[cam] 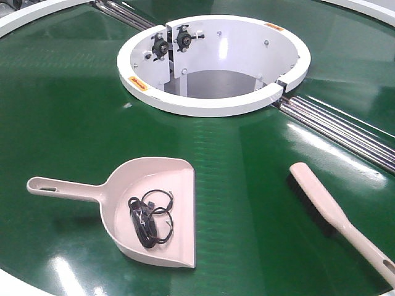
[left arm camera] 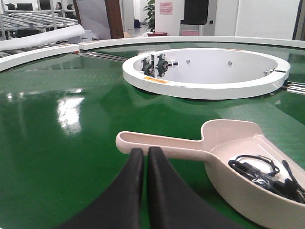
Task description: Clean and inspect green conveyor with broom and dustpan
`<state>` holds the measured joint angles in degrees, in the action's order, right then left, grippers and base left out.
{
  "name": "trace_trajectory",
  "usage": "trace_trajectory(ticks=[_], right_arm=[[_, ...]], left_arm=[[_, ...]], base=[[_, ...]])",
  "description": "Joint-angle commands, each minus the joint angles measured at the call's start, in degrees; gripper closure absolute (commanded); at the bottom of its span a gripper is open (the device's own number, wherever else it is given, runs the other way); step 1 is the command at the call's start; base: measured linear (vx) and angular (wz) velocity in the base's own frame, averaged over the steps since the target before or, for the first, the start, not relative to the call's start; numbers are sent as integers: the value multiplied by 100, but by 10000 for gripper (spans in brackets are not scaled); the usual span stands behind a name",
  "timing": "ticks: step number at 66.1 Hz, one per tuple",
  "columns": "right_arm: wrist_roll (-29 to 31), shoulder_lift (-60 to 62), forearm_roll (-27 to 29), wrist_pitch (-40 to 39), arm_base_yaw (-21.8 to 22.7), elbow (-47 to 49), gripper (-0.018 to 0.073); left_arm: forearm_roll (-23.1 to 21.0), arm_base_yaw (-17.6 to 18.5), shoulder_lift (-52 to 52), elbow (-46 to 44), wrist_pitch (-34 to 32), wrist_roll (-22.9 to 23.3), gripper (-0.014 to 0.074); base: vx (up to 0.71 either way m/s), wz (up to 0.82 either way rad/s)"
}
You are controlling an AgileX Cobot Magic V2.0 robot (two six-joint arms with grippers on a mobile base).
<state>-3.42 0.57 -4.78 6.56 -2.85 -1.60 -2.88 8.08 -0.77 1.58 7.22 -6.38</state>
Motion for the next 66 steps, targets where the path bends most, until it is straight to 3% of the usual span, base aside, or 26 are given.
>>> trace_trajectory(ticks=[1,66], right_arm=[[12,98,-45,-438,30,-118,569],[17,98,-45,-439,30,-118,569]], left_arm=[[-31,24,-79,180,-378,41,603],[-31,24,-79,180,-378,41,603]], base=[[0,0],[0,0]])
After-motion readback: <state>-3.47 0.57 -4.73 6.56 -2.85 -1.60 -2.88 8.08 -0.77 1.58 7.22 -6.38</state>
